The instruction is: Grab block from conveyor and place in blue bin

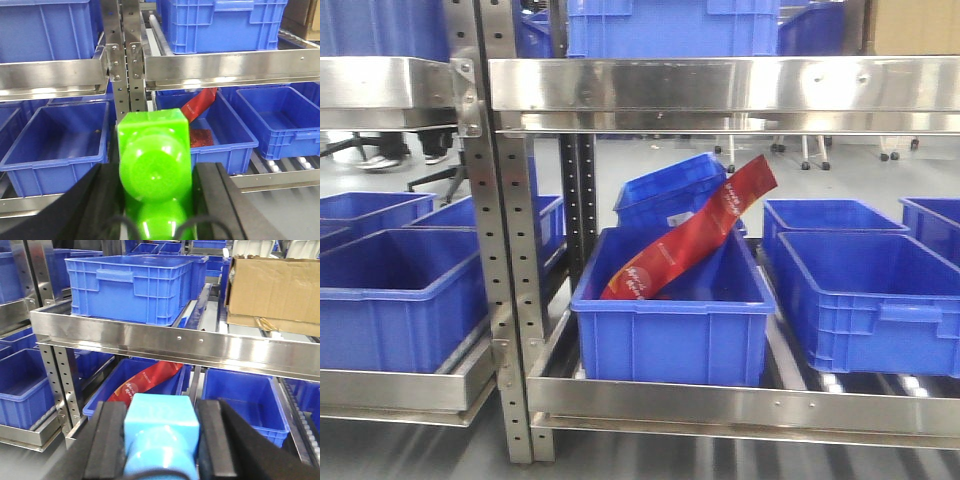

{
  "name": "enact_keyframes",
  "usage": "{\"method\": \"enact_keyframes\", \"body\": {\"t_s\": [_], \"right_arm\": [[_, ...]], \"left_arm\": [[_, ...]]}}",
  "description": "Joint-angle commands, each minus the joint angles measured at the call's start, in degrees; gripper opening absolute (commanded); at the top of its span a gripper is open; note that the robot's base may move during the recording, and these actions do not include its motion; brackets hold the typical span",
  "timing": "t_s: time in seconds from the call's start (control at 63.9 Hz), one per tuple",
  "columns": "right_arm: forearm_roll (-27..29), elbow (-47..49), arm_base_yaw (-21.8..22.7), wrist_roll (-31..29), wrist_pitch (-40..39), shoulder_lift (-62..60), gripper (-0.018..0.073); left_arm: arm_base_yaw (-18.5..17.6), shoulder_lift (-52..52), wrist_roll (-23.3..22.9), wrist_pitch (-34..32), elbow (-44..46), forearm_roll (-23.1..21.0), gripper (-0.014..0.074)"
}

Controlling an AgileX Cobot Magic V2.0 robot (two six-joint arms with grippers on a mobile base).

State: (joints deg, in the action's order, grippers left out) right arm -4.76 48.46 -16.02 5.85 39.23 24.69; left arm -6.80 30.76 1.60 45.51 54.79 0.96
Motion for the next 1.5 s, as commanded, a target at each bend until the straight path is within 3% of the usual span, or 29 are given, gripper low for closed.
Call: {"method": "enact_keyframes", "body": {"t_s": [0.0, 1.486], "right_arm": [[-0.62, 0.07, 0.31, -0.22, -1.20, -0.21, -0.0163], [-0.62, 0.07, 0.31, -0.22, -1.20, -0.21, -0.0163]], "left_arm": [[-0.38, -0.09, -0.41, -1.38, 0.35, -0.20, -0.0111], [-0.38, -0.09, -0.41, -1.38, 0.35, -0.20, -0.0111]]}}
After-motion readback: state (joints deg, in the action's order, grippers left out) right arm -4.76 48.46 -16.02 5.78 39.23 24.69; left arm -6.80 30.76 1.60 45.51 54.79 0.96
